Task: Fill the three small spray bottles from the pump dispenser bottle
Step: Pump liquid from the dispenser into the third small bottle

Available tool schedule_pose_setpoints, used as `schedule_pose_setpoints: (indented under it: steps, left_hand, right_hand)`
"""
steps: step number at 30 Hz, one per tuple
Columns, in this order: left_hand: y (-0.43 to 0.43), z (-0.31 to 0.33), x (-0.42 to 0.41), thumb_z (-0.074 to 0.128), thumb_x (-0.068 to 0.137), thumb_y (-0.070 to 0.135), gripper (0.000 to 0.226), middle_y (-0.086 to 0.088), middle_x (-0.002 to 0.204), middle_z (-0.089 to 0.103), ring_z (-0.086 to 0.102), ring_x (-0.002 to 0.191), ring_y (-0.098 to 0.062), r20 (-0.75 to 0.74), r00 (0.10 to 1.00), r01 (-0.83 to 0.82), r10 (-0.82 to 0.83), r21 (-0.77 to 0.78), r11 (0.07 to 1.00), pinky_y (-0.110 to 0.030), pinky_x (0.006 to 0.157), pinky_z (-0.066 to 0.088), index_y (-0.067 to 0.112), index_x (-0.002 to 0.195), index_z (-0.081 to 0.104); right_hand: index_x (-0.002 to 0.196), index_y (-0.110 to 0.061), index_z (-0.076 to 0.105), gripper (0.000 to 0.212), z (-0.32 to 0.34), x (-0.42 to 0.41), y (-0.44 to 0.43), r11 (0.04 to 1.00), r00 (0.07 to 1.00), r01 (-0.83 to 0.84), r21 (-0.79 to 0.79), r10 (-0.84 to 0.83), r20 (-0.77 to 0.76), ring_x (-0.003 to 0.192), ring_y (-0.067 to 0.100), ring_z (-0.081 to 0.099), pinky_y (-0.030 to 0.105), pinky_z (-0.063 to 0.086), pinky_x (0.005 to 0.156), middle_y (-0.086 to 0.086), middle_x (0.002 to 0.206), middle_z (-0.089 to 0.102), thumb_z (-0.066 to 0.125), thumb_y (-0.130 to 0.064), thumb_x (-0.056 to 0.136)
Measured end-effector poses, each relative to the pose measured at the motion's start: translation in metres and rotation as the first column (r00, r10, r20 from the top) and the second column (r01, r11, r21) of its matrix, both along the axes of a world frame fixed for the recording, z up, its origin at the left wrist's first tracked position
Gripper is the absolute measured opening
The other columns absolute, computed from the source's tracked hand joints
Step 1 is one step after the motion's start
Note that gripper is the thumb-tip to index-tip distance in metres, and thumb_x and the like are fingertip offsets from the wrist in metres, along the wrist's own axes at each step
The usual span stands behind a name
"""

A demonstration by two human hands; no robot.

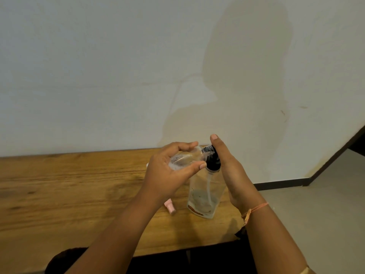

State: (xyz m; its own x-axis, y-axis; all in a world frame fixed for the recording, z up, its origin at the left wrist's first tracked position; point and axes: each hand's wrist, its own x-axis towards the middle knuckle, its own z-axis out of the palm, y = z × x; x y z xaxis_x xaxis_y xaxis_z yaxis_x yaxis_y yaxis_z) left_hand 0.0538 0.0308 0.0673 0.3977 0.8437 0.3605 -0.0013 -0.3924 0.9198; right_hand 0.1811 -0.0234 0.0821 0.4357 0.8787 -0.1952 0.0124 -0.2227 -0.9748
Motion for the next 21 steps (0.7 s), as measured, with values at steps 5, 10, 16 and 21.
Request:
schedule_pose_setpoints:
  steps: [5,10,16,21]
  left_hand:
    - [0.001,-0.0069,-0.0003,0.076,0.058,0.037,0.039,0.02,0.102,0.068,0.06,0.1,0.007,-0.025,1.0,-0.011,0.011,-0.023,1.0,-0.009,0.084,0.045,0.023,0.094,0.068]
    - [0.002,-0.0091,-0.0012,0.076,0.057,0.04,0.042,0.022,0.102,0.068,0.06,0.103,0.006,-0.054,0.998,-0.034,0.032,-0.038,0.999,-0.02,0.09,0.048,0.023,0.095,0.068]
    - [0.001,-0.0025,-0.0011,0.076,0.057,0.041,0.039,0.027,0.105,0.066,0.061,0.102,0.006,-0.027,0.999,-0.024,0.024,-0.023,0.999,-0.018,0.089,0.049,0.029,0.093,0.067]
    - [0.001,-0.0027,-0.0017,0.076,0.058,0.037,0.038,0.025,0.1,0.067,0.06,0.099,0.009,-0.038,0.999,-0.016,0.016,-0.022,1.0,-0.007,0.082,0.046,0.025,0.093,0.067]
  right_hand:
    - [0.082,-0.029,0.064,0.036,0.0009,0.002,-0.0006,1.0,1.0,-0.013,0.023,0.013,0.021,0.097,0.012,0.058,0.032,0.04,0.087,-0.007,0.09,0.068,0.039,-0.054,0.091]
    - [0.08,-0.031,0.061,0.035,-0.001,0.0012,0.0011,0.999,0.999,-0.007,0.041,0.005,0.052,0.094,0.009,0.057,0.028,0.041,0.079,-0.007,0.091,0.066,0.037,-0.053,0.093]
    - [0.088,-0.027,0.069,0.062,-0.0038,-0.0031,0.0036,1.0,0.999,0.01,0.021,-0.01,0.034,0.099,0.018,0.062,0.039,0.045,0.093,0.0,0.098,0.069,0.037,-0.077,0.072]
    - [0.077,-0.032,0.063,0.037,-0.0037,0.0001,0.0033,0.999,0.999,0.016,0.052,-0.018,0.043,0.095,0.013,0.059,0.031,0.043,0.08,-0.004,0.092,0.067,0.041,-0.06,0.087]
